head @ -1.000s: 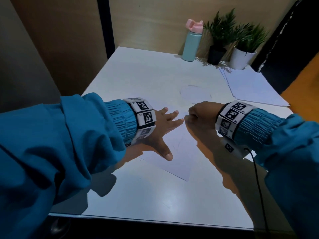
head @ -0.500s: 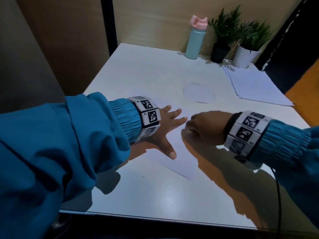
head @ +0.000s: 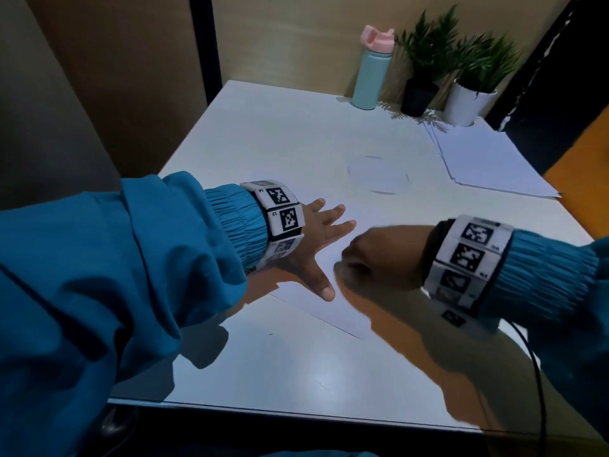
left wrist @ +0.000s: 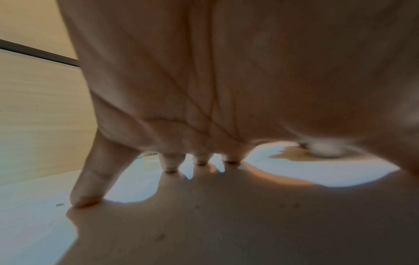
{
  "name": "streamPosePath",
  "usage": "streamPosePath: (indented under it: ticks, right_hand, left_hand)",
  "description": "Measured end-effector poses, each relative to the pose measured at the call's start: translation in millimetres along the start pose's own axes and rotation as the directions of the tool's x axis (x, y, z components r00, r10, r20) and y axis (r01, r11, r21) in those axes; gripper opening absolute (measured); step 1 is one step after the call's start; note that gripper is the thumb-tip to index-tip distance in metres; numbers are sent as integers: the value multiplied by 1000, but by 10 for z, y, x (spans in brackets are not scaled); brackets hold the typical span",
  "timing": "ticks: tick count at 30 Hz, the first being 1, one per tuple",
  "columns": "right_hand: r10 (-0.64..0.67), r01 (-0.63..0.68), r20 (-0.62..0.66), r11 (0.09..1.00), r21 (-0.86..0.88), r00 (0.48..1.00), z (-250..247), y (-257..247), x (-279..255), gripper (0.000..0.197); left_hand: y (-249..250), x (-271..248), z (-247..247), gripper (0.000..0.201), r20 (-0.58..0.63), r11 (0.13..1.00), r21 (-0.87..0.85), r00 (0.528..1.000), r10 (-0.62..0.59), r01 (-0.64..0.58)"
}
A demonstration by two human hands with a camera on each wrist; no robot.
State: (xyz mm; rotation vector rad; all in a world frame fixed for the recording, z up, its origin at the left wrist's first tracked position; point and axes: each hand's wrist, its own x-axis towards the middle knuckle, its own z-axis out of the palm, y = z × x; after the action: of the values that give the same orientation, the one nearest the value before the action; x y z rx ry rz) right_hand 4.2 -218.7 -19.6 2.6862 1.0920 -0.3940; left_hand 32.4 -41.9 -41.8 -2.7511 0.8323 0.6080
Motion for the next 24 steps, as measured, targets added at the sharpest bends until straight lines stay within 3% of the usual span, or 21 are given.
streamPosePath:
  ticks: [4, 6, 9, 13, 19, 24]
  right_hand:
    - [111, -108, 56, 992, -62, 992, -103, 284, 150, 34]
    - [51, -51, 13, 998, -23, 999, -24, 62, 73, 35]
    - [-32, 27, 84, 997, 66, 996, 20, -118, -29, 37]
    - [144, -142, 81, 989, -27, 986, -111, 324, 134, 37]
    - [-71, 44, 201, 990, 137, 977, -13, -74, -12, 31]
    - [173, -178, 146, 984, 22, 974, -143, 284, 159, 36]
  left_hand:
    - [9, -9, -11, 139, 5, 1000, 8, 1000, -2, 2]
    - [22, -24, -35, 138, 12, 1000, 11, 1000, -4, 4]
    - [26, -26, -30, 134, 11, 1000, 8, 1000, -3, 3]
    - [10, -10, 1, 136, -7, 1000, -9, 1000, -3, 3]
    - [25, -8, -18, 145, 18, 1000, -3, 1000, -3, 3]
    - [11, -8, 6, 147, -3, 1000, -3, 1000, 10, -10]
